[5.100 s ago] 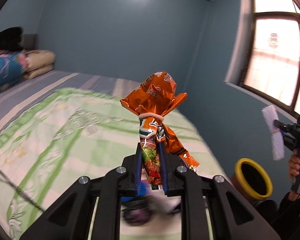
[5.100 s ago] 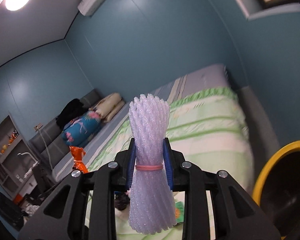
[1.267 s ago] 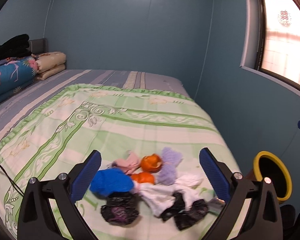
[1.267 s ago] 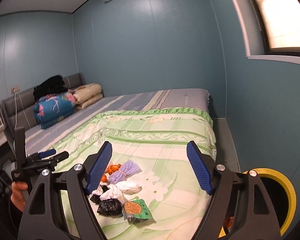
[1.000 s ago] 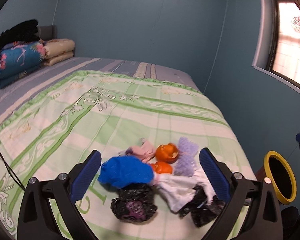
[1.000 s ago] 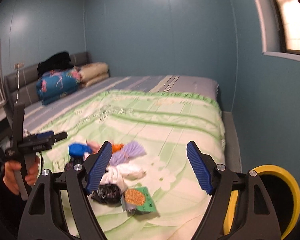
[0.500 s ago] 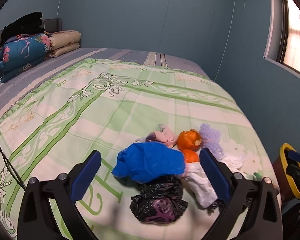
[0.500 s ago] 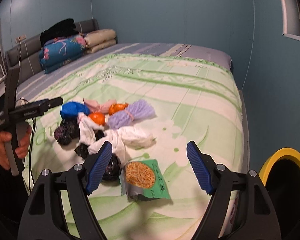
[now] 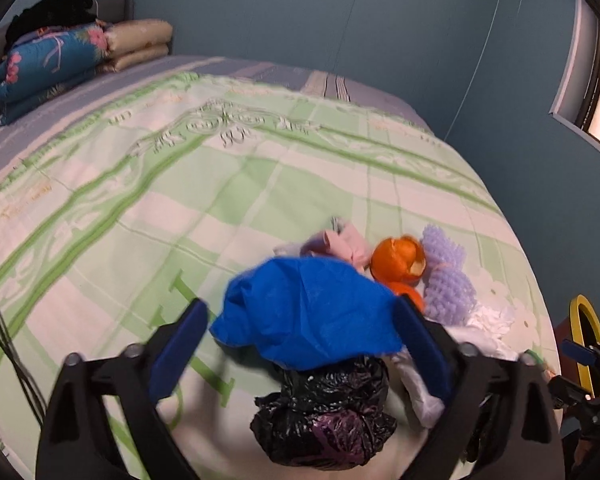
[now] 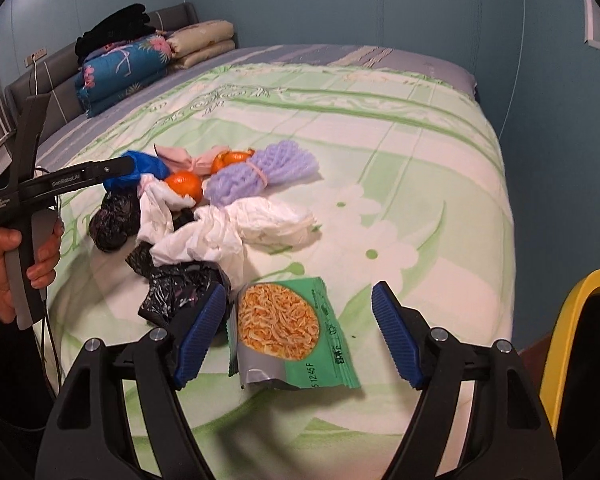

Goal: Collect trash
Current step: 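Grasp the blue plastic bag with the left tool while the right tool grasps the green noodle packet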

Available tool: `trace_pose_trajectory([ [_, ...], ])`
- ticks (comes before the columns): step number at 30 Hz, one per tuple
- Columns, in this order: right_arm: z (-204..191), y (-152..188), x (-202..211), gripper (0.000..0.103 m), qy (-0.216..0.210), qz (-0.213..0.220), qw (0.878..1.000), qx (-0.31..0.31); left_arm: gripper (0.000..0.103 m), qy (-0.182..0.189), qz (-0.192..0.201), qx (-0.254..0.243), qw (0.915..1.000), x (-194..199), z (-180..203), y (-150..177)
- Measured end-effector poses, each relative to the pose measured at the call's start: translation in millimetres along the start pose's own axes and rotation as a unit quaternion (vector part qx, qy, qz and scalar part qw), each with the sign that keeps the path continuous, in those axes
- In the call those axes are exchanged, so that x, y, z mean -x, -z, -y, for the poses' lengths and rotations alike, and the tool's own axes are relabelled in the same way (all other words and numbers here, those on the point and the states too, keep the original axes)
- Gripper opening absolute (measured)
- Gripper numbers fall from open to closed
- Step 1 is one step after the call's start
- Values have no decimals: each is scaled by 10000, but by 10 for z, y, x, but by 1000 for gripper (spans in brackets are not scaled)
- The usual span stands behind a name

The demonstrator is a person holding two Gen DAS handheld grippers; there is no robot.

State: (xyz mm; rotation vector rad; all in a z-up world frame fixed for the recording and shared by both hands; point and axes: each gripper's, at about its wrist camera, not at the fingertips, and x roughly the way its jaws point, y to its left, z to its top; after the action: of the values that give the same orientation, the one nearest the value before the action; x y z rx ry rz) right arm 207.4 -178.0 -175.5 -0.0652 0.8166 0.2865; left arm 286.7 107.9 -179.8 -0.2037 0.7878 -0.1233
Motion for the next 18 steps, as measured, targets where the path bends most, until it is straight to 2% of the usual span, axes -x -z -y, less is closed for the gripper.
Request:
trace_pose_trajectory([
  [4, 54, 32, -130, 61, -44, -190, 9998, -80, 80, 79, -100, 28, 9999, -44, 4, 17],
  [5, 71, 35, -147, 56, -111, -211, 9996, -129, 78, 113, -116, 54, 9999, -50, -2, 18],
  [9, 46, 47, -179, 52, -144, -294, 9994, -102, 70, 228, -212, 173, 9994, -87, -34, 16],
  [13, 49, 51, -185, 51, -157, -345, 9992, -126, 58, 380, -330, 300, 9983, -131, -62, 21],
  [18, 83, 45, -197, 44, -233, -411, 9986, -224, 40, 499, -342, 339, 9976, -138, -72, 12],
])
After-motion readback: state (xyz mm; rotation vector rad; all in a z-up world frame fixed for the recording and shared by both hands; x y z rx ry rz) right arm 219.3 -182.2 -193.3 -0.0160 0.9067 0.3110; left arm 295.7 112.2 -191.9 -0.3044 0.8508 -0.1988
